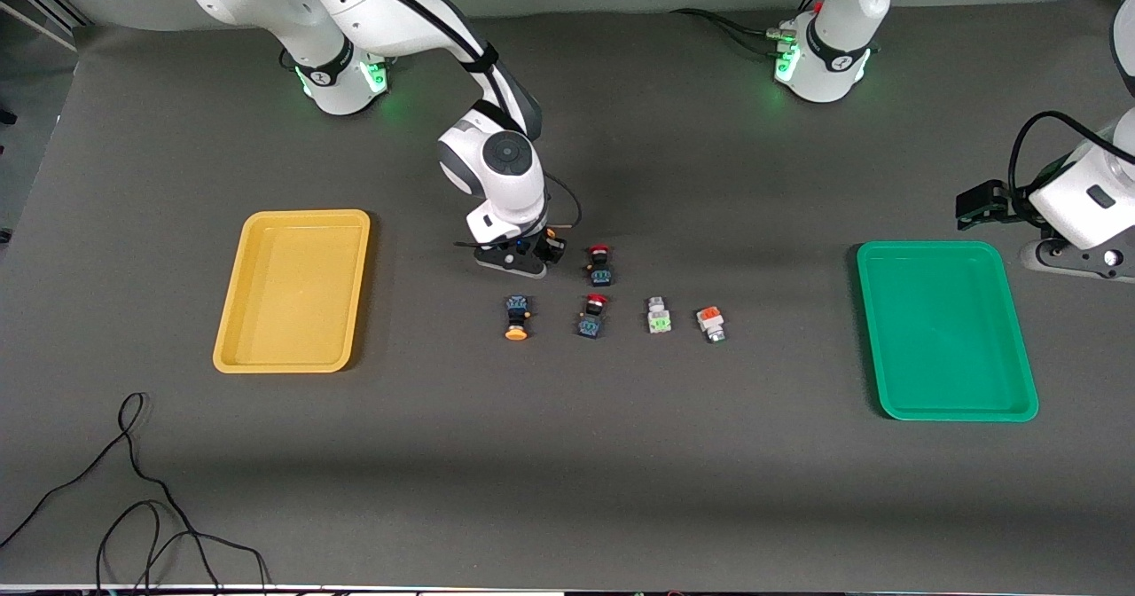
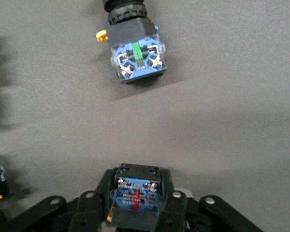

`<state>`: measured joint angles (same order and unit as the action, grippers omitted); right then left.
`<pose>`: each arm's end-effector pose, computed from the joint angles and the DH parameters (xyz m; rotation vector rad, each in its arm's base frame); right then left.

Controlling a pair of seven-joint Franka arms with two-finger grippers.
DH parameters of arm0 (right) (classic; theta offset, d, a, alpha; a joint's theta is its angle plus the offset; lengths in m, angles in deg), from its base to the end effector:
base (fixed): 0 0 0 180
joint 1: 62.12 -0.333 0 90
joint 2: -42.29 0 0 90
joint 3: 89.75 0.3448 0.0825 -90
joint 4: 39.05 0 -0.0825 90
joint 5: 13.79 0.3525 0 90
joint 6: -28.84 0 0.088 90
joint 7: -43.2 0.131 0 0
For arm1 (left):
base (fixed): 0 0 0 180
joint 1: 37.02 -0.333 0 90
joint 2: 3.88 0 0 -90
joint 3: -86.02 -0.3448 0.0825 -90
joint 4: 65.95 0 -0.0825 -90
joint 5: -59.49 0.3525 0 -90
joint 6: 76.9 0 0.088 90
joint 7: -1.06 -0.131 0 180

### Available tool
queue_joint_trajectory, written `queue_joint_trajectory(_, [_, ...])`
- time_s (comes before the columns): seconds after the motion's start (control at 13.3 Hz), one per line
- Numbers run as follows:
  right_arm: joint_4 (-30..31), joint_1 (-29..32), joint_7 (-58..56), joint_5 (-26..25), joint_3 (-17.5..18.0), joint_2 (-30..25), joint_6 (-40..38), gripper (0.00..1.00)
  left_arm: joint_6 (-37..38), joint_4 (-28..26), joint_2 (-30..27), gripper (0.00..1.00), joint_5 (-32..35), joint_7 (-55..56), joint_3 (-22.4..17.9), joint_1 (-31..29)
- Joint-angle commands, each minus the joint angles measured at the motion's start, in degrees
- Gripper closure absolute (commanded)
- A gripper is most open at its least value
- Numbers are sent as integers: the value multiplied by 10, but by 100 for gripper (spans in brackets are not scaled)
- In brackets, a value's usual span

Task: Place green and yellow buttons in trays
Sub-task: 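Close the right gripper on the yellow-capped button and lift it, then carry the yellow-capped button with the right gripper to the yellow tray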

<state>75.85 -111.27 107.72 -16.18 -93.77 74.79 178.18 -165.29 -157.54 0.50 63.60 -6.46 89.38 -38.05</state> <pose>0.4267 0.4315 0.1998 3.1007 -0.4548 0.1073 0.5377 -0.0111 0.5748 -3.0617 0.2682 0.2079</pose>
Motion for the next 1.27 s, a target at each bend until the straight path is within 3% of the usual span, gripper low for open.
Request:
queue_joint_trajectory(0.0, [-26, 1, 4, -13, -1, -6, -16, 66, 6, 12, 3, 0, 0, -1, -5, 7])
queue_joint_trajectory(0.22, [-75, 2, -4, -5, -2, -39, -125, 66, 6, 12, 3, 0, 0, -1, -5, 7])
queue_joint_trajectory(0.37, [-122, 13, -34, 26, -3, -62, -212, 66, 6, 12, 3, 0, -1, -1, -5, 6])
queue_joint_trajectory(0.52, [-164, 47, -92, 72, -3, -90, -299, 66, 6, 12, 3, 0, -1, -1, -5, 5])
queue_joint_trajectory(0.82, [-178, 147, -276, 80, -13, -153, -400, 66, 6, 12, 3, 0, -1, -1, -5, 5])
queue_joint_trajectory(0.97, [-162, 162, -367, 79, -68, -177, -411, 66, 6, 12, 3, 0, -1, -1, -5, 5])
queue_joint_trajectory(1.2, [-127, 162, -558, 80, -186, -203, -413, 69, 6, 12, 3, 0, -1, -1, -5, 5])
